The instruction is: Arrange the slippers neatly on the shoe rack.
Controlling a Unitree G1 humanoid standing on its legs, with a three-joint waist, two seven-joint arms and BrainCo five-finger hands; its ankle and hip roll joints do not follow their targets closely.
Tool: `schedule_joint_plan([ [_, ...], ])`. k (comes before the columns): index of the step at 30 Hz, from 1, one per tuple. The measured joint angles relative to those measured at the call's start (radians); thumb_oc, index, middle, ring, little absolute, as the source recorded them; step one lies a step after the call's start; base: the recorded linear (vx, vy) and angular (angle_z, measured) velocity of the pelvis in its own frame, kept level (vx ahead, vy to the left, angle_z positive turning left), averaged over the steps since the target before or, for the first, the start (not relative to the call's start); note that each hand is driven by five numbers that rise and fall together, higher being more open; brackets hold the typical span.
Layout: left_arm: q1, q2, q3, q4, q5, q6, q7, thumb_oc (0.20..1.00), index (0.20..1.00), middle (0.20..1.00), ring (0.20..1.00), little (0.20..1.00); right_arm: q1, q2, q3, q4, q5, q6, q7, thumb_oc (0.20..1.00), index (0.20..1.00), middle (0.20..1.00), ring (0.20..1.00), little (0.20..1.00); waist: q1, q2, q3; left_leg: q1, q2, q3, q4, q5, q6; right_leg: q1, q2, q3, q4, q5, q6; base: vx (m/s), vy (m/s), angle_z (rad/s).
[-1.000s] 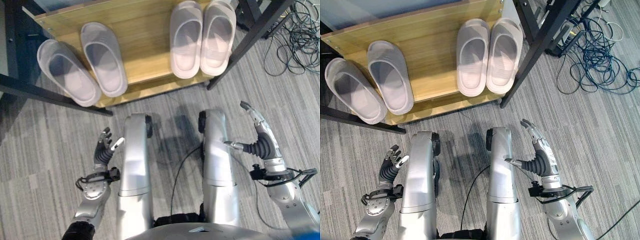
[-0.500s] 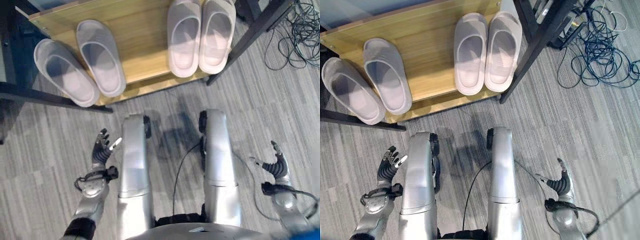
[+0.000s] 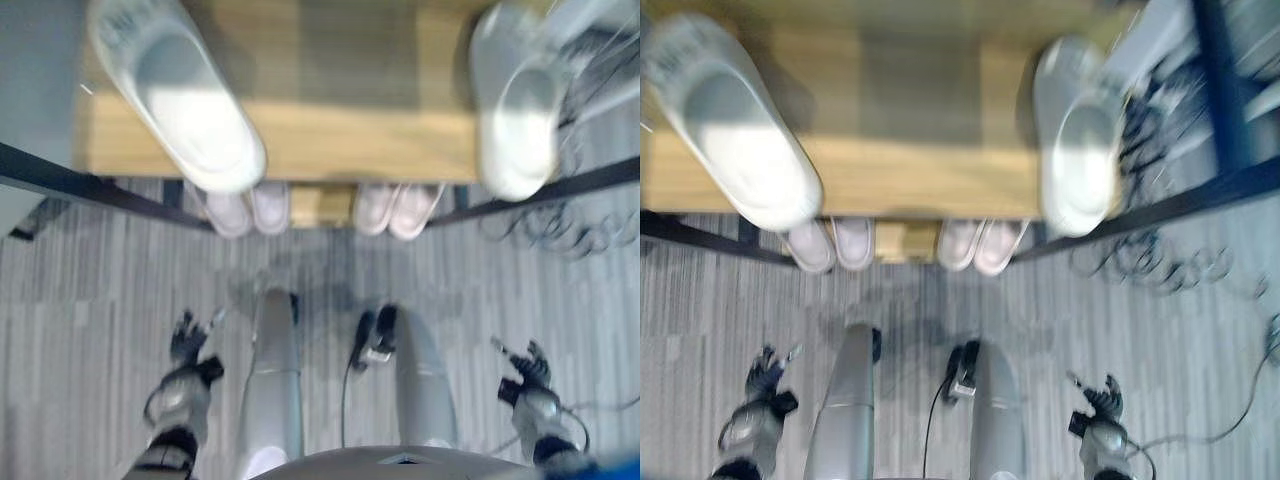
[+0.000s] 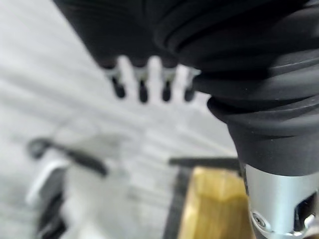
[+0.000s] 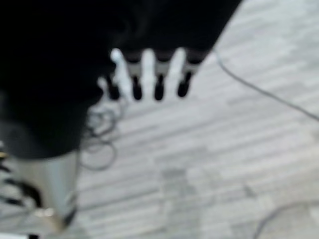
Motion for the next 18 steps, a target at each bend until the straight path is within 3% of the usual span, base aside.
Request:
schedule_joint_plan([
  [3, 0.037, -0.009, -0.020, 0.024, 0.060, 0.031, -0.007, 1.000, 1.000, 1.000, 1.000, 1.000, 0.006, 0.008, 0.015, 0.021, -0.010, 0.017, 0.015, 1.000, 1.000, 1.000, 1.000, 1.000, -0.005, -0.009, -0.005, 0.141, 0.006, 0.001, -0.156, 0.059, 0.004, 0.149, 0.009, -0.027, -0.162, 0.059, 0.009, 0.06, 0.000, 0.12],
  [8, 0.051, -0.029, -0.018, 0.137, 0.153, 0.056, -0.022, 1.000, 1.000, 1.000, 1.000, 1.000, 0.016, 0.037, 0.052, 0.047, -0.043, 0.046, 0.046, 1.000, 1.000, 1.000, 1.000, 1.000, 0.003, 0.004, -0.023, 0.398, 0.003, 0.039, -0.426, 0.154, 0.016, 0.395, 0.023, -0.041, -0.441, 0.169, 0.028, 0.05, -0.020, 0.02],
  [11, 0.055, -0.052, -0.012, 0.175, 0.186, 0.066, -0.036, 1.000, 1.000, 1.000, 1.000, 1.000, 0.028, 0.045, 0.085, 0.050, -0.075, 0.060, 0.059, 1.000, 1.000, 1.000, 1.000, 1.000, 0.007, 0.022, -0.030, 0.556, 0.003, 0.057, -0.642, 0.246, 0.022, 0.559, 0.034, -0.060, -0.664, 0.258, 0.037, 0.10, -0.075, 0.10],
  [13, 0.053, -0.052, -0.047, 0.184, 0.228, 0.076, -0.038, 1.000, 1.000, 1.000, 1.000, 1.000, 0.057, 0.048, 0.107, 0.052, -0.089, 0.071, 0.068, 1.000, 1.000, 1.000, 1.000, 1.000, 0.002, 0.038, -0.042, 0.667, 0.000, 0.053, -0.794, 0.317, 0.024, 0.699, 0.048, -0.107, -0.846, 0.331, 0.043, 0.00, 0.000, 0.43],
  [15, 0.050, -0.054, -0.089, 0.184, 0.265, 0.072, -0.034, 1.000, 1.000, 1.000, 1.000, 1.000, 0.082, 0.041, 0.114, 0.068, -0.115, 0.071, 0.072, 1.000, 1.000, 1.000, 1.000, 1.000, 0.008, 0.054, -0.074, 0.688, -0.004, 0.056, -0.837, 0.339, 0.016, 0.739, 0.045, -0.128, -0.906, 0.353, 0.048, -0.07, 0.072, 0.34],
  [18, 0.051, -0.058, -0.120, 0.182, 0.312, 0.067, -0.031, 1.000, 1.000, 1.000, 1.000, 1.000, 0.073, 0.026, 0.134, 0.093, -0.155, 0.080, 0.073, 1.000, 1.000, 1.000, 1.000, 1.000, 0.003, 0.065, -0.081, 0.735, -0.017, 0.096, -0.864, 0.397, 0.032, 0.800, 0.036, -0.162, -0.988, 0.425, 0.065, 0.02, 0.243, -0.01],
])
